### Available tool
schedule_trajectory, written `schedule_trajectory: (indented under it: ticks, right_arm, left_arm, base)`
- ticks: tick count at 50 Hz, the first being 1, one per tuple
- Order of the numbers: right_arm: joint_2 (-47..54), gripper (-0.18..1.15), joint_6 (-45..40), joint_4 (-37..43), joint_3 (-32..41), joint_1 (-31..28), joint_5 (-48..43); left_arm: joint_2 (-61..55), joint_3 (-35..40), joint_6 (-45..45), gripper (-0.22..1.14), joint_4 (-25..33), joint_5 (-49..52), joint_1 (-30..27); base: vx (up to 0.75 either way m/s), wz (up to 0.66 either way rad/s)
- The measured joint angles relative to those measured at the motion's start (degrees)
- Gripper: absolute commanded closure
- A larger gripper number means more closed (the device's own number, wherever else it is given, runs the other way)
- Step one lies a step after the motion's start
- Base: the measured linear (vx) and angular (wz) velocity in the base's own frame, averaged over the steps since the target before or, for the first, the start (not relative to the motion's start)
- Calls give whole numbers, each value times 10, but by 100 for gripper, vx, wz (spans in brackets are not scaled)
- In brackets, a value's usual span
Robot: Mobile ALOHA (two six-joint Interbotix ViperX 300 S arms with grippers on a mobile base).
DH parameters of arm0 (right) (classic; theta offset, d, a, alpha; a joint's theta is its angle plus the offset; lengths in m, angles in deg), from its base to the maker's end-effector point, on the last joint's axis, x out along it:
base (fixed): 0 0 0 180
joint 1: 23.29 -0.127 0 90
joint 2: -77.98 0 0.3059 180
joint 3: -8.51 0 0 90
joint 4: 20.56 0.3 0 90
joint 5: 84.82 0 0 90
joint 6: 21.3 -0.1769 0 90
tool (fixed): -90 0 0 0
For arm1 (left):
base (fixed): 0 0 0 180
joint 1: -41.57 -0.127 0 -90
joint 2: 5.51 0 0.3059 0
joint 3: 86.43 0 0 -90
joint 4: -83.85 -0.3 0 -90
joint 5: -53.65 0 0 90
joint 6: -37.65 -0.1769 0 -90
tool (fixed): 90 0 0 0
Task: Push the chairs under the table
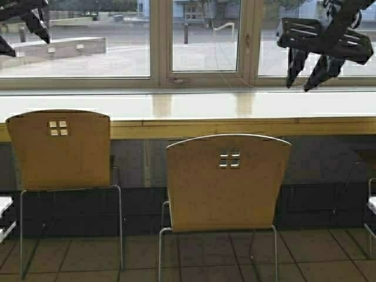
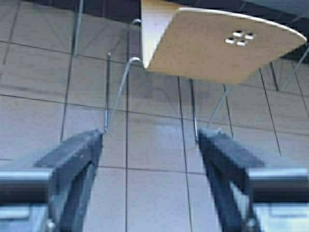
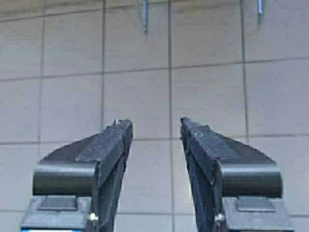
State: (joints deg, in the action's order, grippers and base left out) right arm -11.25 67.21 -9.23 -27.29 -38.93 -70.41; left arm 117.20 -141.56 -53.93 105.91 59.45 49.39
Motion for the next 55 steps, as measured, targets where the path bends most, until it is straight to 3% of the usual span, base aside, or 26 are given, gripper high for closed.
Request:
schedule_trajectory:
  ticks: [21,34,45,55]
  right_arm:
    - [12,21,-24,12,-4,1,-1]
    - [0,21,-28,20,-42,13,-62]
    - [-8,21,-28,32,-47,24,-78]
    - [-1,21,-28,58,-39,22,-87]
  left_arm:
    - [-21,8,4,-1,0,2,1]
    - [-19,10,14,-1,7,24,0]
    - [-20,7,47,-1,54,52,0]
    - [-32,-2,94,-1,134,46,0]
  base:
    - [12,-17]
    - [19,-9]
    - [22,0]
    - [23,1]
